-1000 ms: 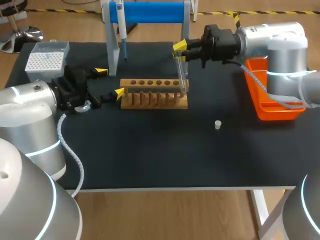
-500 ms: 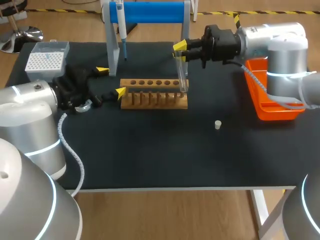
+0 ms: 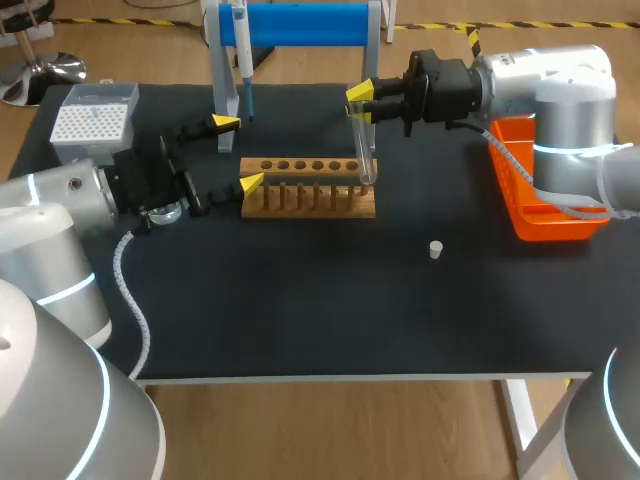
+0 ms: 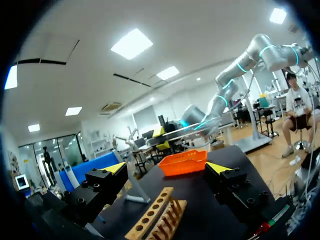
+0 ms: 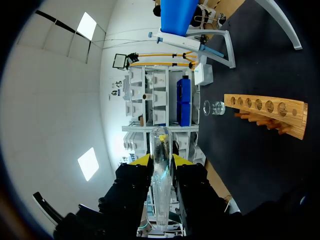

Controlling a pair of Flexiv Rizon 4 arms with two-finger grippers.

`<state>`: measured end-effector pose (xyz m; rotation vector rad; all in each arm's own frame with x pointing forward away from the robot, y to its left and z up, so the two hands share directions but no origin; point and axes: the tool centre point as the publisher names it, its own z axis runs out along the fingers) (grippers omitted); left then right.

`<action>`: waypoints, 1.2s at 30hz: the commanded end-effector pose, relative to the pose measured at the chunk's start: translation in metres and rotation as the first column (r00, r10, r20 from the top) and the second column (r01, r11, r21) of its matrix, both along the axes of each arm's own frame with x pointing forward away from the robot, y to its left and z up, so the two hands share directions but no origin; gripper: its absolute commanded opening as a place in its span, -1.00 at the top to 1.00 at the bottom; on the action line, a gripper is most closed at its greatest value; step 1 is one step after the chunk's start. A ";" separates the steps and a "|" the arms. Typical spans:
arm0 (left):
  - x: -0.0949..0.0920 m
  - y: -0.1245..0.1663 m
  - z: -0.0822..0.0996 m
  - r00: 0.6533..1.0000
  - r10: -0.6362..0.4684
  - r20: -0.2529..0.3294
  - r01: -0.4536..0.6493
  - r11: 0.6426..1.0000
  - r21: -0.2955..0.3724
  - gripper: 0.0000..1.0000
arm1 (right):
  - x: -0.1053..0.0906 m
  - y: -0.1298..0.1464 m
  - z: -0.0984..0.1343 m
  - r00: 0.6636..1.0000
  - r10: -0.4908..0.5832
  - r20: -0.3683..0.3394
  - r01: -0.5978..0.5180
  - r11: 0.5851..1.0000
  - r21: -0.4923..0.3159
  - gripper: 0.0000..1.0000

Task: Invert the test tube, pick up the pipette, mount the tip to pipette, aspirate from beaker and dispense into the tube, eject the tip, return the pipette, and cap with the stopper.

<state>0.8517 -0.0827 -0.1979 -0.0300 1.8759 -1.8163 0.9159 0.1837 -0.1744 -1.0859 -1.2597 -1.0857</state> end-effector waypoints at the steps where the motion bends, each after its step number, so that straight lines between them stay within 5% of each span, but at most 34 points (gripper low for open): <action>1: 0.003 0.002 -0.003 0.996 -0.036 0.081 0.034 0.999 0.026 -1.00 | -0.001 -0.001 0.001 1.000 -0.001 0.001 0.001 1.000 -0.003 1.00; 9: 0.003 0.002 -0.003 0.996 -0.036 0.081 0.034 0.999 0.026 -1.00 | -0.001 -0.001 0.001 1.000 -0.001 0.001 0.001 1.000 -0.003 1.00; 11: 0.000 -0.002 0.011 0.944 -0.064 0.325 0.068 0.998 0.000 -1.00 | -0.001 -0.001 0.001 1.000 -0.001 0.001 0.001 1.000 -0.003 1.00; 14: -0.005 -0.007 0.021 0.846 -0.086 0.527 0.122 0.992 -0.035 -1.00 | -0.001 -0.001 0.001 1.000 -0.001 0.001 0.001 1.000 -0.003 1.00; 16: -0.008 -0.011 0.025 0.796 -0.101 0.596 0.134 0.991 -0.011 -1.00 | -0.001 -0.001 0.001 1.000 -0.001 0.001 0.001 1.000 -0.003 1.00; 18: -0.012 -0.015 0.028 0.705 -0.128 0.698 0.131 0.990 0.049 -1.00 | -0.001 -0.001 0.001 1.000 -0.001 0.001 0.001 1.000 -0.003 1.00; 20: -0.013 -0.013 0.030 0.666 -0.103 0.739 0.046 0.994 0.097 -1.00 | -0.001 -0.001 0.001 1.000 -0.001 0.001 0.001 1.000 -0.003 1.00; 36: -0.013 -0.010 0.031 0.663 -0.089 0.743 0.004 0.993 0.115 -1.00 | -0.001 -0.001 0.001 1.000 -0.001 0.001 0.001 1.000 -0.003 1.00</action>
